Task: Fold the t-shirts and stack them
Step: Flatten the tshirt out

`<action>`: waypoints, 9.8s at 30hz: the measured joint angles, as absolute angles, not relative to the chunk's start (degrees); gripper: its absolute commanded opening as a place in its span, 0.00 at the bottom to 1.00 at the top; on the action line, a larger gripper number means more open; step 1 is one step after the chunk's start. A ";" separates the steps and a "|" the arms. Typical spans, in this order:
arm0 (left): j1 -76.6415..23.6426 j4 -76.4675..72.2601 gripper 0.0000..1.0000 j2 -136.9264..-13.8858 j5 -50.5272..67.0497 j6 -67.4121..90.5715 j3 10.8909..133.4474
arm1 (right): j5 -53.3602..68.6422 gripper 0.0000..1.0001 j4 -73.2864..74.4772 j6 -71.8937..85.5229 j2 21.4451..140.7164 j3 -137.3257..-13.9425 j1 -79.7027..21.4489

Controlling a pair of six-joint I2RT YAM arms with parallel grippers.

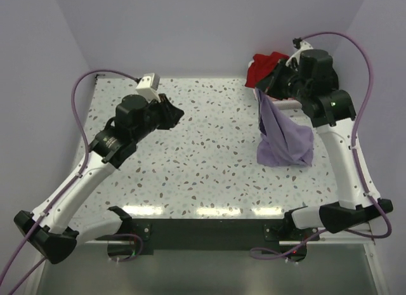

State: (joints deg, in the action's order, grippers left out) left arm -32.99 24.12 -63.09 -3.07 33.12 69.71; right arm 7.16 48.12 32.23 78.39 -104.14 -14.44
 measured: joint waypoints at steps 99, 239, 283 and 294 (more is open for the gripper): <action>-12.36 3.05 0.00 -70.57 4.86 39.66 47.55 | 3.53 0.00 46.81 34.04 78.43 -65.56 -7.49; -6.96 21.98 0.00 -60.64 -14.52 27.16 40.88 | 7.33 0.00 41.60 24.43 95.29 -71.31 -12.08; -3.77 23.33 0.00 -63.99 -18.17 17.37 44.12 | 12.32 0.55 26.63 30.92 114.19 -81.87 -7.07; -3.75 22.68 0.00 -67.46 -16.60 17.39 44.12 | 14.76 0.29 25.91 32.47 116.31 -83.53 -7.07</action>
